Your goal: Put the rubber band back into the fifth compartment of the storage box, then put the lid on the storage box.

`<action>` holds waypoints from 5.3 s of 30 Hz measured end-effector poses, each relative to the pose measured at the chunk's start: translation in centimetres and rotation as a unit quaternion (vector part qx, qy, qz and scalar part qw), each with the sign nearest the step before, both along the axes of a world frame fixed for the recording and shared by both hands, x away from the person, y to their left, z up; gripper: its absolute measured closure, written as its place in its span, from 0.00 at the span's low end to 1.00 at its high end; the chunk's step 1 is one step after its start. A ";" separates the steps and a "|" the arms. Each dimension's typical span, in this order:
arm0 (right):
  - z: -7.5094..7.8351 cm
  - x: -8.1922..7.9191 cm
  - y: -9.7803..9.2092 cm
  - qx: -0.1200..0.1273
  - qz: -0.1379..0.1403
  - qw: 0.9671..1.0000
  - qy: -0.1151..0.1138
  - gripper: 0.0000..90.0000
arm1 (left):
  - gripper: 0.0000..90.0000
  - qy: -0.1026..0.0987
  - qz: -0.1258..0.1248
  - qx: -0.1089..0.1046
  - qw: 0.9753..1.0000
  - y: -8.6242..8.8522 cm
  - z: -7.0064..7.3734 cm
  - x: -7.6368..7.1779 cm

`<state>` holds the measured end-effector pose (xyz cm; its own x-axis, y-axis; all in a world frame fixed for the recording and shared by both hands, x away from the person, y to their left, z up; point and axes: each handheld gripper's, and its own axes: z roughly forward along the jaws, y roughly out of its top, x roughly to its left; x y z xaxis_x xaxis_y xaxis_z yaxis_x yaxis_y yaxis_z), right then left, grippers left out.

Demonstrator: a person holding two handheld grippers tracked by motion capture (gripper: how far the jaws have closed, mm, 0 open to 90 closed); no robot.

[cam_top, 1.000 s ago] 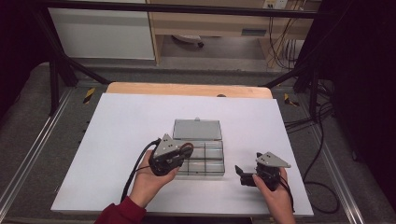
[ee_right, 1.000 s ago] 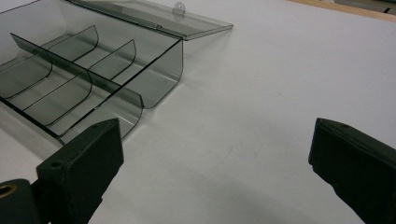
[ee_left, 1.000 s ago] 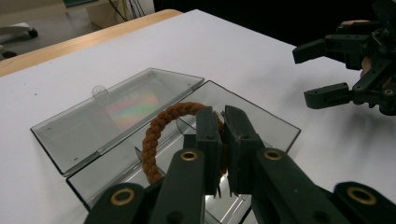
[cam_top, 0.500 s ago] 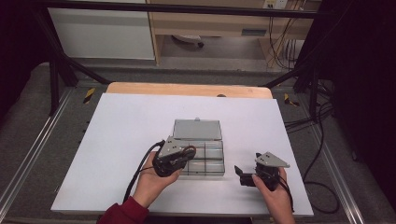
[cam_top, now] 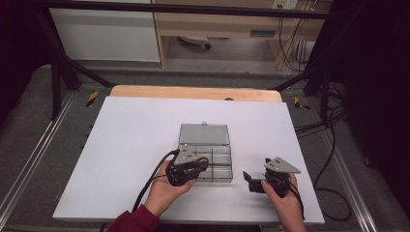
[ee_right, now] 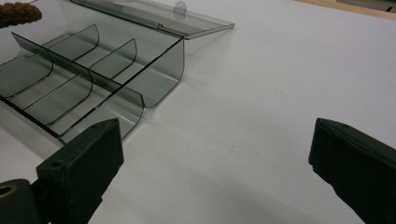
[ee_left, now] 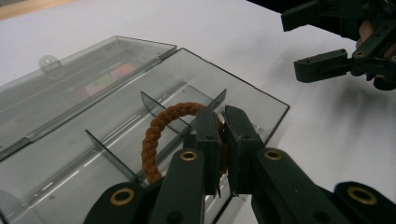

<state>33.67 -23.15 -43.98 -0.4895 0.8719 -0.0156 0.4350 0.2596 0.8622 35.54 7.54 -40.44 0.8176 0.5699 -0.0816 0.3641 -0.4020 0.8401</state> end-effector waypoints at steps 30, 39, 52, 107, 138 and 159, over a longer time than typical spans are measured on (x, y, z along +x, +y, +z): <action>0.0 0.0 0.0 0.000 0.000 1.000 0.000 0.03 | 0.68 -0.009 0.042 -0.025 0.999 0.7 0.3 0.2; 0.1 0.0 -0.1 0.000 -0.002 1.000 -0.002 0.03 | 0.63 -0.024 0.062 -0.041 0.997 3.1 1.1 0.2; 0.0 0.0 0.1 -0.005 0.001 1.000 -0.001 0.04 | 0.46 -0.059 0.102 -0.064 0.991 7.6 1.3 0.6; 7.2 10.6 2.7 -0.038 0.052 0.998 0.000 0.54 | 0.39 -0.079 0.197 0.008 0.977 11.3 2.4 8.7; 1.2 15.6 3.4 -0.033 0.086 0.993 0.079 1.00 | 1.00 0.030 0.147 0.049 0.987 10.0 -3.5 11.6; -1.1 16.0 3.6 -0.018 0.087 0.990 0.106 1.00 | 1.00 0.047 0.135 0.052 0.988 8.7 -4.6 12.5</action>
